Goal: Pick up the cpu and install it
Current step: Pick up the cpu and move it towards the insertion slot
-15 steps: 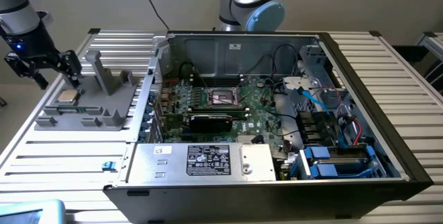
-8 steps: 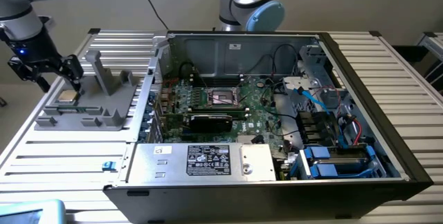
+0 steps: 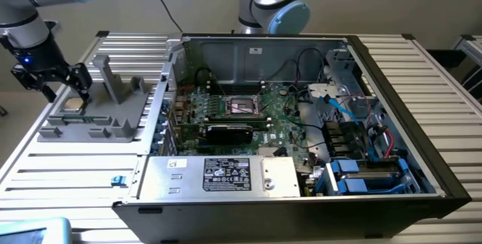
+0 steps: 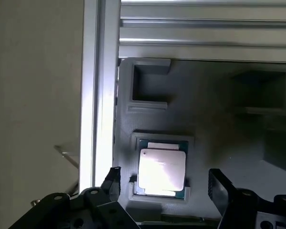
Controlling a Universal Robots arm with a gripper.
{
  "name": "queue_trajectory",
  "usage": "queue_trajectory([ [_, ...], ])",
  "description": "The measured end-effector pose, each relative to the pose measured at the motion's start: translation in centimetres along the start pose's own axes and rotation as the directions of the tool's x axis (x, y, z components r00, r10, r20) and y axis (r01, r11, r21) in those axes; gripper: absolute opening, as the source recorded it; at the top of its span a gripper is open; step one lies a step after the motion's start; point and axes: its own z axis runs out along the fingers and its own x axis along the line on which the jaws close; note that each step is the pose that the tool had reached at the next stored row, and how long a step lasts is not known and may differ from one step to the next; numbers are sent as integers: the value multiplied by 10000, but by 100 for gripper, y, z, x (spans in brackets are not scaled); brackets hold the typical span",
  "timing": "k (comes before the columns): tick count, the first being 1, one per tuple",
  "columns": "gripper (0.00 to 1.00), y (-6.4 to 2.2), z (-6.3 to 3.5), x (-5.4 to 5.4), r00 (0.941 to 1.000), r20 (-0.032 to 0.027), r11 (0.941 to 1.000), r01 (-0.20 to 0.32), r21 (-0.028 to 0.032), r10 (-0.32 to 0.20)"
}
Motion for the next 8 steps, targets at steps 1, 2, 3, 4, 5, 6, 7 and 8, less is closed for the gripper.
queue_trajectory([
  [1,84,-1,18,-5,10000,-8,10000,-1,0,1],
  [2,84,-2,38,-11,10000,-16,10000,-2,-1,2],
  [3,84,-3,56,-16,10000,-21,10000,-3,-3,3],
  [4,84,-4,73,-21,10000,-30,10000,-4,-5,4],
  [5,84,-4,90,-25,10000,-38,10000,-5,-9,5],
  [6,84,-5,105,-26,10000,-44,10000,-6,-13,6],
  [7,84,-5,118,-26,10000,-47,10000,-7,-13,7],
  [8,84,-6,128,-26,10000,-48,10000,-7,-14,7],
])
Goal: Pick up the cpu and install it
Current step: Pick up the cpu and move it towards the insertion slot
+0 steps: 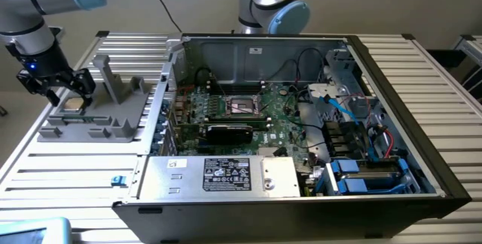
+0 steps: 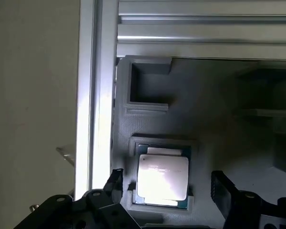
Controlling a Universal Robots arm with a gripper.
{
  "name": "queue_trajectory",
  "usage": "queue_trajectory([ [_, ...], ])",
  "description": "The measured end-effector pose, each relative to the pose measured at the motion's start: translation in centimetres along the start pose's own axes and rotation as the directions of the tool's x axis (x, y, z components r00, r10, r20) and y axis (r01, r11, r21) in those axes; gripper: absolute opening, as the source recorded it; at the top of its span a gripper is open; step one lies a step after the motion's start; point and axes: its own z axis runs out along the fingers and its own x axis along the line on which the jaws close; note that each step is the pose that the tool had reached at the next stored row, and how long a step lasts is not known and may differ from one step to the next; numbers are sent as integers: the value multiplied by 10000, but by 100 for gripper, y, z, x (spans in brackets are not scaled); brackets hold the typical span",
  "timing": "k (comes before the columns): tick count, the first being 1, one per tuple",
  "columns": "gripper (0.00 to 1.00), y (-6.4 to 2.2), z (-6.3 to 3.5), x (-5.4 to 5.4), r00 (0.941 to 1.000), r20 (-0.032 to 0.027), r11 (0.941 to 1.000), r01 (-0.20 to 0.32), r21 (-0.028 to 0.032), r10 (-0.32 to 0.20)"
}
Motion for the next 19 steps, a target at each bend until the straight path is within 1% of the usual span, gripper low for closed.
queue_trajectory([
  [7,84,0,8,-1,10000,-4,10000,0,-1,0],
  [11,84,14,16,-1,10000,-84,10000,-2,-3,2],
  [12,84,23,19,-2,9999,-103,10000,-4,6,4],
  [13,84,36,23,-2,9999,-107,10000,-5,41,6],
  [15,84,61,40,-3,9999,-108,9999,-8,152,10],
  [16,84,70,47,-3,9999,-110,9998,-11,218,13],
  [17,84,78,54,-2,9999,-113,9996,-14,299,17],
  [18,84,79,60,-1,9999,-116,9994,-15,357,19],
  [19,84,80,64,3,9999,-114,9992,-16,393,20],
])
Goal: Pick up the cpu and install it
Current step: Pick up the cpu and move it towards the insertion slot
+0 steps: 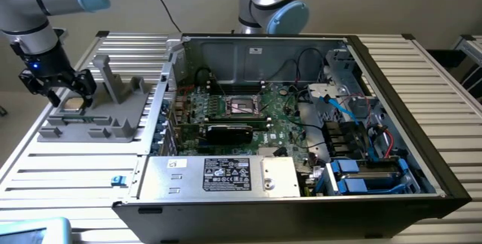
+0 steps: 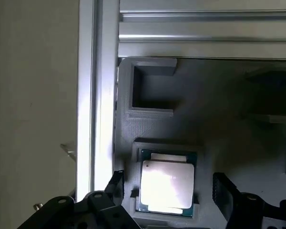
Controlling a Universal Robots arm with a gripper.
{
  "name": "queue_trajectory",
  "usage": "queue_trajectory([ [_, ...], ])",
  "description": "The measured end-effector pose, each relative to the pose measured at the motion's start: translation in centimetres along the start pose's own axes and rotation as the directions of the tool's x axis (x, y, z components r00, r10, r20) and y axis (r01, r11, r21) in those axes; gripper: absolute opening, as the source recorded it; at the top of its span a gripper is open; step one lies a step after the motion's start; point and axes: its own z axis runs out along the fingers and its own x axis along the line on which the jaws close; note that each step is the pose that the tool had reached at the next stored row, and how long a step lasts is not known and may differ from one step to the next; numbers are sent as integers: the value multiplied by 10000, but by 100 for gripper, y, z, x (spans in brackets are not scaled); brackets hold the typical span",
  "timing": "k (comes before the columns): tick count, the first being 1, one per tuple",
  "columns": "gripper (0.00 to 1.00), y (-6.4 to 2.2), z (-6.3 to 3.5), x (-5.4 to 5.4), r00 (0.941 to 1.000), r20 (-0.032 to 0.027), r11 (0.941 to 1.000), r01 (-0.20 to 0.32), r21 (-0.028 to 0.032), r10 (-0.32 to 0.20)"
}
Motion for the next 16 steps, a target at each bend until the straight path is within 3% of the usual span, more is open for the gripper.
queue_trajectory([
  [2,84,1,7,12,10000,69,10000,0,11,0],
  [5,84,2,10,45,9996,278,10000,-2,18,1],
  [8,84,2,11,56,9995,304,10000,-1,14,1],
  [16,82,3,17,56,9995,305,10000,-12,9,12],
])
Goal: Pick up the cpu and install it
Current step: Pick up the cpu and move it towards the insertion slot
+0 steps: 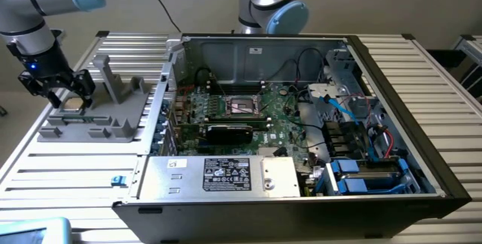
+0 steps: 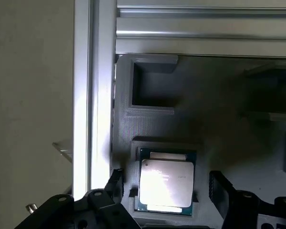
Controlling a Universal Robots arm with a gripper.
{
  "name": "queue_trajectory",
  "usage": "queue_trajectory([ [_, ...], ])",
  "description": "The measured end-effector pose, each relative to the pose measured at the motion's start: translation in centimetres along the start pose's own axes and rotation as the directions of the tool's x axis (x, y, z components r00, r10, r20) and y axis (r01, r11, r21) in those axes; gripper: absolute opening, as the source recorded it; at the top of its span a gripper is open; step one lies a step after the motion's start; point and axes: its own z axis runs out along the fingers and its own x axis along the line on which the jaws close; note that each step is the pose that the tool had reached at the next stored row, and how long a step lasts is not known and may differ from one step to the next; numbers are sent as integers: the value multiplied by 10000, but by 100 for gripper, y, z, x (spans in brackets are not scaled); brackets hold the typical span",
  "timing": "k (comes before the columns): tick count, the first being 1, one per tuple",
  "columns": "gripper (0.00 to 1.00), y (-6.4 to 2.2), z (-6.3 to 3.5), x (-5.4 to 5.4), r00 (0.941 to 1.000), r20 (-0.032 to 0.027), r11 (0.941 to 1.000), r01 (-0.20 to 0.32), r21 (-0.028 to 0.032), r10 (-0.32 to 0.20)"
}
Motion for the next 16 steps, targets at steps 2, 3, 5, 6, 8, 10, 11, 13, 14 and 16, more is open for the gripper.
queue_trajectory([
  [2,82,0,0,0,10000,0,10000,0,0,0],
  [3,75,0,0,0,10000,1,10000,0,0,0],
  [5,75,0,0,0,10000,1,10000,0,0,0],
  [6,75,0,0,0,10000,1,10000,0,-1,0],
  [8,75,1,2,-2,10000,4,10000,-2,-1,2],
  [10,75,1,1,-4,10000,2,10000,-18,-1,18],
  [11,75,1,0,-4,10000,1,10000,-20,0,20],
  [13,75,0,0,-4,10000,0,10000,-20,0,20],
  [14,75,0,0,-4,10000,0,10000,-20,0,20],
  [16,75,0,0,-4,10000,1,10000,-20,-1,20],
])
